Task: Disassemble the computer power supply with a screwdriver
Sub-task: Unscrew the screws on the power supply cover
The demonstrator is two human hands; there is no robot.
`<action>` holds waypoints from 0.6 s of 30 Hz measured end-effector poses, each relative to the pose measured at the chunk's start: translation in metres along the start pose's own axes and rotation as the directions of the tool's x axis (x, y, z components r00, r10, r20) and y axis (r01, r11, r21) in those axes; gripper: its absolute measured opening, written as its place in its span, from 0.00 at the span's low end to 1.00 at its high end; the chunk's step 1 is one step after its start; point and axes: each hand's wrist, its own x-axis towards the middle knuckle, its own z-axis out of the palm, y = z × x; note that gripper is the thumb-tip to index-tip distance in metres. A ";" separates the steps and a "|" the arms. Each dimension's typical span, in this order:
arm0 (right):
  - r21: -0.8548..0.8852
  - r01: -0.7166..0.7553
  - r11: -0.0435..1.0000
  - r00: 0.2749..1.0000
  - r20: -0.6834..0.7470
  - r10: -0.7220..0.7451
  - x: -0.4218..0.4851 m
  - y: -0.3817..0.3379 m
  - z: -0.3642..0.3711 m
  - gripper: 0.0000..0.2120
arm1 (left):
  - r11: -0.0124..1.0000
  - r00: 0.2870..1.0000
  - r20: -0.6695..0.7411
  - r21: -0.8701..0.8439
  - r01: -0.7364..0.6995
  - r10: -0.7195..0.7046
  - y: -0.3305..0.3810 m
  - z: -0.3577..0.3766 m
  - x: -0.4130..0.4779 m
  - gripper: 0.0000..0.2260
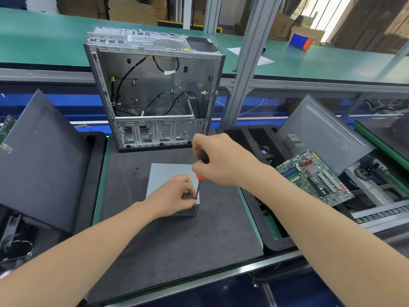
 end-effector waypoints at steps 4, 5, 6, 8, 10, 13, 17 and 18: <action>-0.008 0.004 1.000 0.999 -0.039 -0.005 0.001 0.000 -0.004 0.08 | 1.000 0.999 -0.049 0.002 0.023 -0.022 0.000 0.000 0.001 0.08; -0.010 0.001 1.000 0.999 -0.045 -0.001 0.001 0.000 -0.004 0.08 | 0.999 0.997 -0.068 -0.012 0.033 -0.034 -0.001 -0.002 0.002 0.08; -0.011 -0.002 1.000 0.999 -0.048 0.002 0.002 -0.001 -0.005 0.08 | 0.999 0.995 -0.091 -0.024 0.040 -0.042 -0.002 -0.003 0.001 0.08; -0.007 -0.008 1.000 0.998 -0.057 0.008 0.004 -0.002 -0.004 0.08 | 0.998 0.988 -0.143 -0.034 0.054 -0.058 -0.006 -0.007 0.000 0.09; 0.007 -0.011 1.000 0.997 -0.071 0.011 0.007 -0.004 -0.002 0.07 | 0.996 0.977 -0.196 -0.025 0.080 -0.083 -0.011 -0.013 -0.003 0.09; 0.034 -0.005 0.999 0.996 -0.087 0.008 0.012 -0.009 0.002 0.07 | 0.993 0.952 -0.287 0.019 0.120 -0.110 -0.021 -0.024 -0.008 0.07; 0.037 0.008 0.999 0.995 -0.104 -0.004 0.022 -0.014 0.008 0.07 | 0.977 0.871 -0.451 -0.005 0.215 -0.194 -0.041 -0.039 -0.014 0.05; 0.039 0.011 0.999 0.994 -0.106 -0.007 0.025 -0.016 0.009 0.07 | 0.969 0.846 -0.483 -0.025 0.244 -0.226 -0.047 -0.042 -0.015 0.05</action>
